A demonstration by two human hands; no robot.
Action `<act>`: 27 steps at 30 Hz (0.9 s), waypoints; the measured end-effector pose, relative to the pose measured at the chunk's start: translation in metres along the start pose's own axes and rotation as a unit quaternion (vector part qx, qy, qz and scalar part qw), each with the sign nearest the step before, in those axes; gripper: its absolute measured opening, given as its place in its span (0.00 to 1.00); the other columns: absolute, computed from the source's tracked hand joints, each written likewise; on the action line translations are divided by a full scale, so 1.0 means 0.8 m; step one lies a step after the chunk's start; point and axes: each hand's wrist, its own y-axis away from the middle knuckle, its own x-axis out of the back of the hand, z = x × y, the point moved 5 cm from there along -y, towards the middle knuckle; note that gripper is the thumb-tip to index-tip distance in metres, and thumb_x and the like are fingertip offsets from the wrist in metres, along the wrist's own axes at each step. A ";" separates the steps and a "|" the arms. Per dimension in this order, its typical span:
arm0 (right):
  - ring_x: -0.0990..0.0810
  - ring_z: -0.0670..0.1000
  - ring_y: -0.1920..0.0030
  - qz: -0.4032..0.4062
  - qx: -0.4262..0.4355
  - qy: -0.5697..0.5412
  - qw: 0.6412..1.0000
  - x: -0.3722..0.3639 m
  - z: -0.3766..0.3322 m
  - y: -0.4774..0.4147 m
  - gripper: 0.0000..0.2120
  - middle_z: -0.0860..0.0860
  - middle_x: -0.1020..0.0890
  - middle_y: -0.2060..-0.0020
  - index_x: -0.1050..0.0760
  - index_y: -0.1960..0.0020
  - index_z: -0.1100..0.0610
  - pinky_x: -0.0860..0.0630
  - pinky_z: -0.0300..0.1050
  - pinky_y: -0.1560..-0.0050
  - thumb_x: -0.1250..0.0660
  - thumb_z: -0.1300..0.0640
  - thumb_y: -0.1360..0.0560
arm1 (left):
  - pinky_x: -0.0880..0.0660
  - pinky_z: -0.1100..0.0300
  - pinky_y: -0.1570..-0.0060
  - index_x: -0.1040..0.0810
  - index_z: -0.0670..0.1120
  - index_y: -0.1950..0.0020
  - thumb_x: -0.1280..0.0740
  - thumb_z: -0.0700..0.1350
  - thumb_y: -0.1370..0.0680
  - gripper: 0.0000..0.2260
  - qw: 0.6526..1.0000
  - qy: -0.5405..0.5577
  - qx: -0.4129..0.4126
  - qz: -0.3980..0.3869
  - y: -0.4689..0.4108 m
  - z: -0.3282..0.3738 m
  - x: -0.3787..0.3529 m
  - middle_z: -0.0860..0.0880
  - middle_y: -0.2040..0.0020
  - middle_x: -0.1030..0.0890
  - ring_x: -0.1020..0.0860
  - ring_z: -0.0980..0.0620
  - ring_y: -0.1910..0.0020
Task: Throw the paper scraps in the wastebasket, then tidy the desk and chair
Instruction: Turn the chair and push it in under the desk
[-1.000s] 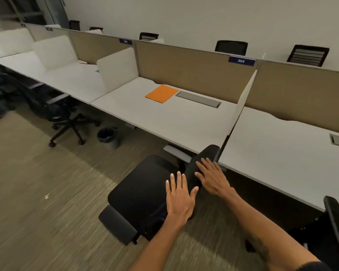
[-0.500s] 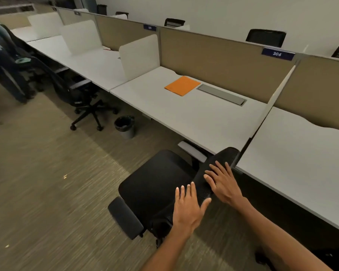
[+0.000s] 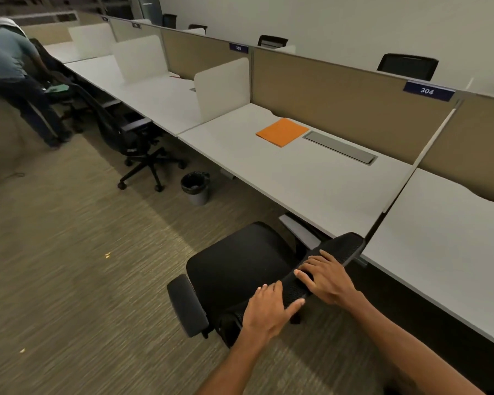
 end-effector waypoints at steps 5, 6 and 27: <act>0.23 0.43 0.38 0.017 0.008 -0.007 1.000 -0.002 -0.037 -0.019 0.41 0.43 0.18 0.42 0.20 0.40 0.46 0.41 0.46 0.28 0.66 0.29 0.24 | 0.23 0.53 0.51 0.27 0.50 0.39 0.54 0.76 0.26 0.36 1.000 -0.022 -0.016 0.012 0.000 -0.043 0.027 0.49 0.44 0.20 0.20 0.50 0.48; 0.22 0.43 0.40 0.025 0.006 -0.005 1.000 -0.003 -0.045 -0.023 0.41 0.43 0.17 0.43 0.20 0.40 0.46 0.39 0.46 0.29 0.66 0.29 0.24 | 0.23 0.53 0.51 0.27 0.50 0.40 0.54 0.76 0.27 0.36 0.999 -0.029 -0.022 0.013 -0.001 -0.052 0.032 0.49 0.45 0.20 0.20 0.50 0.49; 0.20 0.45 0.44 0.015 -0.077 -0.025 0.997 -0.015 -0.163 -0.101 0.41 0.45 0.16 0.48 0.19 0.40 0.48 0.35 0.50 0.30 0.63 0.26 0.24 | 0.31 0.53 0.58 0.25 0.49 0.49 0.57 0.83 0.34 0.42 0.988 -0.104 -0.109 0.015 -0.034 -0.249 0.114 0.48 0.52 0.19 0.20 0.46 0.54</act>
